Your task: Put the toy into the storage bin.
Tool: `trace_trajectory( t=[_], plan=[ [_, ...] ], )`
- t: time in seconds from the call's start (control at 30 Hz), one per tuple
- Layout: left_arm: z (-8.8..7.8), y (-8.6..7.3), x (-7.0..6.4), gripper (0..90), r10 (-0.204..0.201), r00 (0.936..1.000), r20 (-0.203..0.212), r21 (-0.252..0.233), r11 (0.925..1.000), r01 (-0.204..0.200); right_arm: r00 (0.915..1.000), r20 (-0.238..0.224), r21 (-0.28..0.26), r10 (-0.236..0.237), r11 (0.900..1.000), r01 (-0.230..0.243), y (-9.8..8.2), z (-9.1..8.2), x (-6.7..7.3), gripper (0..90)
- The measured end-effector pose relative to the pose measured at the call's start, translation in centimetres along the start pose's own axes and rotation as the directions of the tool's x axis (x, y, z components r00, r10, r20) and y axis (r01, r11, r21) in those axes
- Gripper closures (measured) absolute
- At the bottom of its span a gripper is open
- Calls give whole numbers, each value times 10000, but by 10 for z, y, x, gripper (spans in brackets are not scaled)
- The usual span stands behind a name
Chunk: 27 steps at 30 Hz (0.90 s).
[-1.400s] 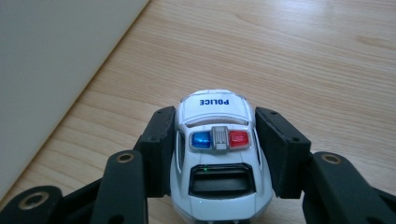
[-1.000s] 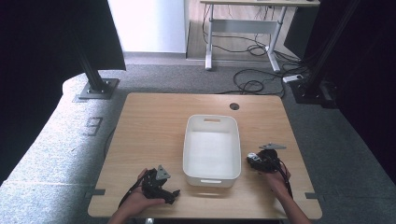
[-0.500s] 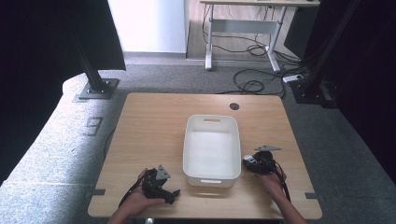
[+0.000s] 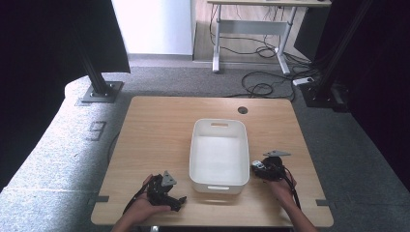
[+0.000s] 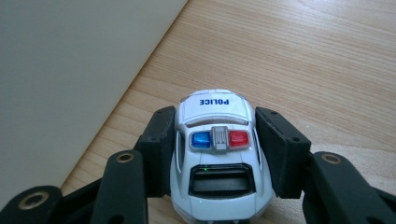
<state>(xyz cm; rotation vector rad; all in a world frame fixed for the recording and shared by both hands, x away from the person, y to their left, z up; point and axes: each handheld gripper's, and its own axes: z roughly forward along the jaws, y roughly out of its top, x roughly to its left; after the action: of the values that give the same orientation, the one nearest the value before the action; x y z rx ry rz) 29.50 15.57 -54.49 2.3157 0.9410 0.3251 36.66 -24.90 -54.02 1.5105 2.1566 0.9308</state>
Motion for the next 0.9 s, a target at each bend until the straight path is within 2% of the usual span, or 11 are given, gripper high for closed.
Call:
trace_trajectory(
  t=[0.47,0.9],
  plan=[
    [0,0,0,0,-7,10000,-8,18,10000,7,10000,60,-337,-34,9994,36,4,-10,-2,502],
    [0,1,0,0,17,10000,14,54,10000,-17,9997,-168,-889,148,9959,-162,12,-26,-2,502]
  ],
)
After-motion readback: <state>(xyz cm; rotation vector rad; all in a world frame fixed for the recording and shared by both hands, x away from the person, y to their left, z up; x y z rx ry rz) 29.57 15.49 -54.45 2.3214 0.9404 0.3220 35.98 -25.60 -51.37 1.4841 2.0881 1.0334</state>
